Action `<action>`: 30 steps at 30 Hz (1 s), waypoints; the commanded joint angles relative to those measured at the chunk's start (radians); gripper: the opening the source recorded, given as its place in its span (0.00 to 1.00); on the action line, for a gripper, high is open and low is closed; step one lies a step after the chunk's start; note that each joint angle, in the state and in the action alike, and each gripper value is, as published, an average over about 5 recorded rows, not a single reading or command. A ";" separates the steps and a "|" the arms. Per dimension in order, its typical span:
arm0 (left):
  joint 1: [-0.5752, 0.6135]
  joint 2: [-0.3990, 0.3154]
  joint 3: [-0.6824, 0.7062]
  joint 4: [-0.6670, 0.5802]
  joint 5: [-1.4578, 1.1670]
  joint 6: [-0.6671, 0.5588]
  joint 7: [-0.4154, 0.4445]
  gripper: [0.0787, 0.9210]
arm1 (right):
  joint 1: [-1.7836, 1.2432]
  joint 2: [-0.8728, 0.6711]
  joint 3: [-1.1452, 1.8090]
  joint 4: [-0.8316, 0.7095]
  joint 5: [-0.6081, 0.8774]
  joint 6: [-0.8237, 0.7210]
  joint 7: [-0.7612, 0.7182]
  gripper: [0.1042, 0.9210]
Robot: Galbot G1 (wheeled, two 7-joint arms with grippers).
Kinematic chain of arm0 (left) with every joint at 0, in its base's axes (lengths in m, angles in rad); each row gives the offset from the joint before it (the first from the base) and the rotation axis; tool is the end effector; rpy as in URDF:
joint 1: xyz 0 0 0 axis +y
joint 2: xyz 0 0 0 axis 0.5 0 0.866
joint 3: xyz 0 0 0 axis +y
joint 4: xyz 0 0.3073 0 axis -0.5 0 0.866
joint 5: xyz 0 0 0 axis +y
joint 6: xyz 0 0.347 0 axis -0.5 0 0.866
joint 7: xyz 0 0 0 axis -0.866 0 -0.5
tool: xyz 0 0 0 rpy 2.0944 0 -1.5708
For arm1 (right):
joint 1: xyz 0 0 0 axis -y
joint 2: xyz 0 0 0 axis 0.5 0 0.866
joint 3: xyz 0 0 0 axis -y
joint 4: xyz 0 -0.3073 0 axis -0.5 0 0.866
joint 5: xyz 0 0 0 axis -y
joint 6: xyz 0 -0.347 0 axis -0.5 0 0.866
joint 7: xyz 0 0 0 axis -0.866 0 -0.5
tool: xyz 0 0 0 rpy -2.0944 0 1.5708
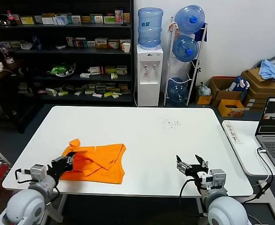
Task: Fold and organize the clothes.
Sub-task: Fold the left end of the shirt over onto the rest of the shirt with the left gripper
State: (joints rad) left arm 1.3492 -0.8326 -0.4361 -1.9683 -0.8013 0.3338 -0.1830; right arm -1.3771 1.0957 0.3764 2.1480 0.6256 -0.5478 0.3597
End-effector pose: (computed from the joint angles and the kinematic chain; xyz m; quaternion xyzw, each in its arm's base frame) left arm 0.2606 0.0957 -0.2349 -0.0798 -0.9759 0.0184 0.2022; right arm 0.2318 -0.0160 -0.2109 0.0442 -0.9723 -0.0293 0.2277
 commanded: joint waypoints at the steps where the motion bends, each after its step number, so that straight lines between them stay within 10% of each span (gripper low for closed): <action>1: -0.177 -0.114 0.201 -0.048 -0.213 0.069 -0.126 0.04 | -0.002 0.013 -0.001 -0.001 -0.007 -0.001 0.000 0.88; 17: -0.212 -0.131 0.244 0.030 -0.075 0.050 -0.061 0.05 | -0.014 0.024 0.011 0.000 -0.010 -0.002 0.000 0.88; 30: -0.186 -0.143 0.207 0.004 -0.105 0.012 -0.057 0.45 | -0.011 0.018 0.009 -0.001 -0.007 -0.003 -0.003 0.88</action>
State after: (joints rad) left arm 1.1594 -0.9747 -0.2208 -1.9520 -0.9015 0.3557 -0.2417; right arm -1.3880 1.1133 0.3860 2.1469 0.6182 -0.5506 0.3578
